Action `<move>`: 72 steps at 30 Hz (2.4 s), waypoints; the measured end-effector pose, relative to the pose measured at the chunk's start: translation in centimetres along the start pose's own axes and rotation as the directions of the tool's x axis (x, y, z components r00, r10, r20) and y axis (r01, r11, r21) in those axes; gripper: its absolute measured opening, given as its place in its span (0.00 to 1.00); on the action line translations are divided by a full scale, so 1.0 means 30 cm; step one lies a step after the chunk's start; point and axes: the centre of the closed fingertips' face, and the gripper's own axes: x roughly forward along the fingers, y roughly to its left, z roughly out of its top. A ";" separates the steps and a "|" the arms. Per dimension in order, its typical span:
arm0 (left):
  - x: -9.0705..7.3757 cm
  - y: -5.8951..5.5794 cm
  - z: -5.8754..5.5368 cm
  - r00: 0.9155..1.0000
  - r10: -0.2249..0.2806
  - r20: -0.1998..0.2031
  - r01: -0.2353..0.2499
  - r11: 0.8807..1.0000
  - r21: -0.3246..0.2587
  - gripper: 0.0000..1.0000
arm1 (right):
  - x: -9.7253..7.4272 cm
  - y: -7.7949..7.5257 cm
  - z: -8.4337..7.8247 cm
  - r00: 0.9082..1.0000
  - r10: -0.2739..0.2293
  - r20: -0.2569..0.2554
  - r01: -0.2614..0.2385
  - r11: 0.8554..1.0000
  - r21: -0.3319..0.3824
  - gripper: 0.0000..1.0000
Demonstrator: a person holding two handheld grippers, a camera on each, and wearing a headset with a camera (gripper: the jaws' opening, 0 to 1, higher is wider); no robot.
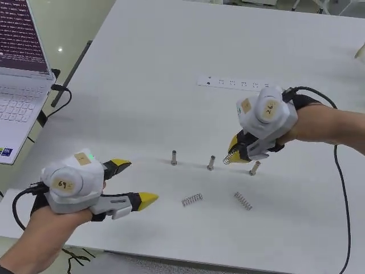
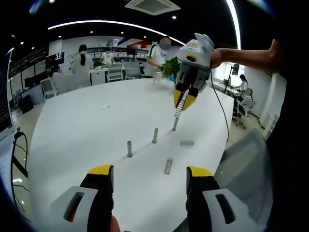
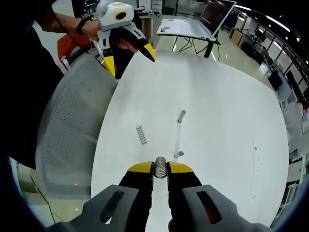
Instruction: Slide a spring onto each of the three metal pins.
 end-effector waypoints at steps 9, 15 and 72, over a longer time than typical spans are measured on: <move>-0.029 0.026 -0.022 1.000 0.028 -0.007 -0.028 0.999 -0.018 0.61 | 0.039 -0.024 0.024 1.000 0.000 0.000 0.000 1.000 0.007 0.08; -0.046 0.026 -0.023 0.999 0.039 -0.003 -0.039 0.999 -0.024 0.63 | 0.066 -0.046 0.051 1.000 0.001 -0.007 -0.001 1.000 0.004 0.08; -0.100 0.056 -0.062 0.997 0.076 0.010 -0.075 0.993 -0.086 0.66 | 0.299 -0.166 0.275 0.996 0.066 -0.063 -0.072 0.994 -0.088 0.08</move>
